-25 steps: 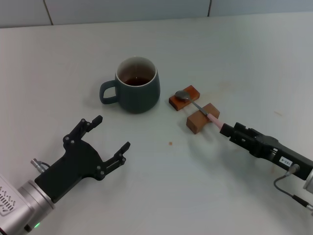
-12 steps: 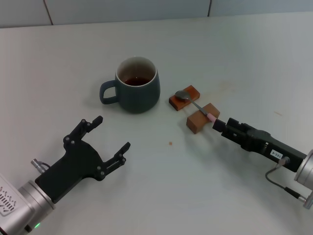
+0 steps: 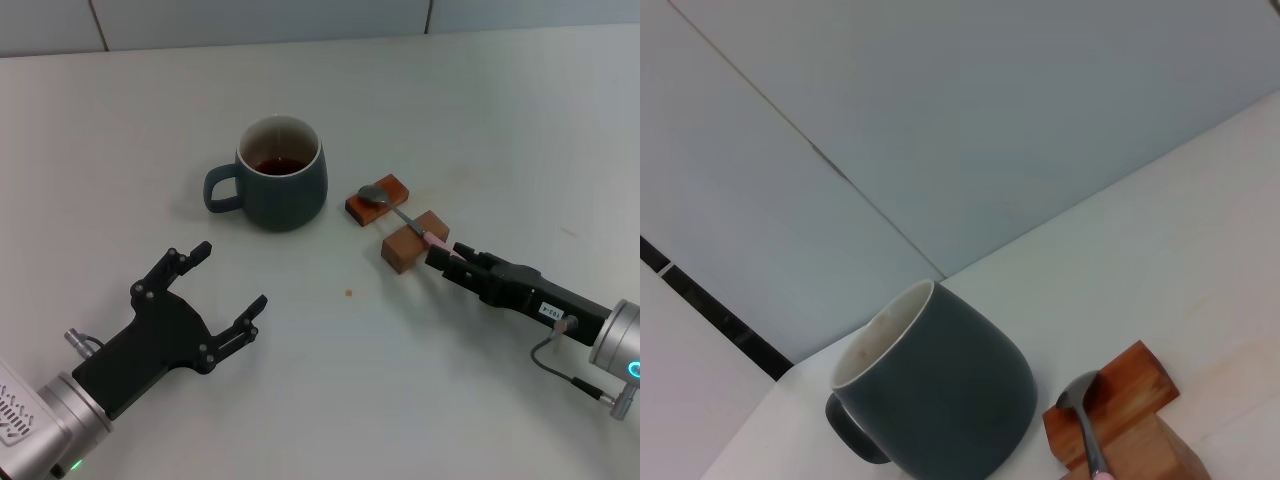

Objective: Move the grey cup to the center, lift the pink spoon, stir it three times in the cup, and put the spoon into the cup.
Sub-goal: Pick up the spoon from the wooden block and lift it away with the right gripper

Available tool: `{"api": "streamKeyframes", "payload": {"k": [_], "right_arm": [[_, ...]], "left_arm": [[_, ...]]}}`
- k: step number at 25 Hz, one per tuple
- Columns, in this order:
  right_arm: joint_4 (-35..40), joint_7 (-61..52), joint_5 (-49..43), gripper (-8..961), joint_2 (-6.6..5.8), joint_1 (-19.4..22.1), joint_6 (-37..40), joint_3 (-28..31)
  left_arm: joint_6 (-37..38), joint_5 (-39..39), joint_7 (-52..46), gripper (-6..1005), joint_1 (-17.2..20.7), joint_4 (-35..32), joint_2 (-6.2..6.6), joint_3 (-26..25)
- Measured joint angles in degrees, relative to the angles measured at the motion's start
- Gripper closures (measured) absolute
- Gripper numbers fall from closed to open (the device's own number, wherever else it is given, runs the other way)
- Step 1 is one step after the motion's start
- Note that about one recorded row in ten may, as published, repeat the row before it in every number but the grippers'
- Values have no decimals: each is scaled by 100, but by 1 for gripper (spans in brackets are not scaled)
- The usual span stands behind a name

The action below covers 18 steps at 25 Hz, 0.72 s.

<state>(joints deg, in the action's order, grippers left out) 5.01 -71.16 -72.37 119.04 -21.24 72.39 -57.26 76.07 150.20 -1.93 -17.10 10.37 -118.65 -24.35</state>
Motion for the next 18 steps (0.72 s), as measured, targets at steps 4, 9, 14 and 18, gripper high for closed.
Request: {"api": "streamKeyframes", "payload": {"k": [4,9,14,18], "right_arm": [[0,-3,13,322,6,25,10,-3],[0,-3,9,509,5,13,-2,-5],[-1,-3,5,629,5,11,-5,-5],[19,41,4,672,9,18,-6,-12]], "left_arm": [[0,0,0,149,-2,0,0,16],[1,0,0,149,-8,0,0,22],[3,0,0,149,-17,0,0,54],[5,0,7,149,-22,0,0,67]]}}
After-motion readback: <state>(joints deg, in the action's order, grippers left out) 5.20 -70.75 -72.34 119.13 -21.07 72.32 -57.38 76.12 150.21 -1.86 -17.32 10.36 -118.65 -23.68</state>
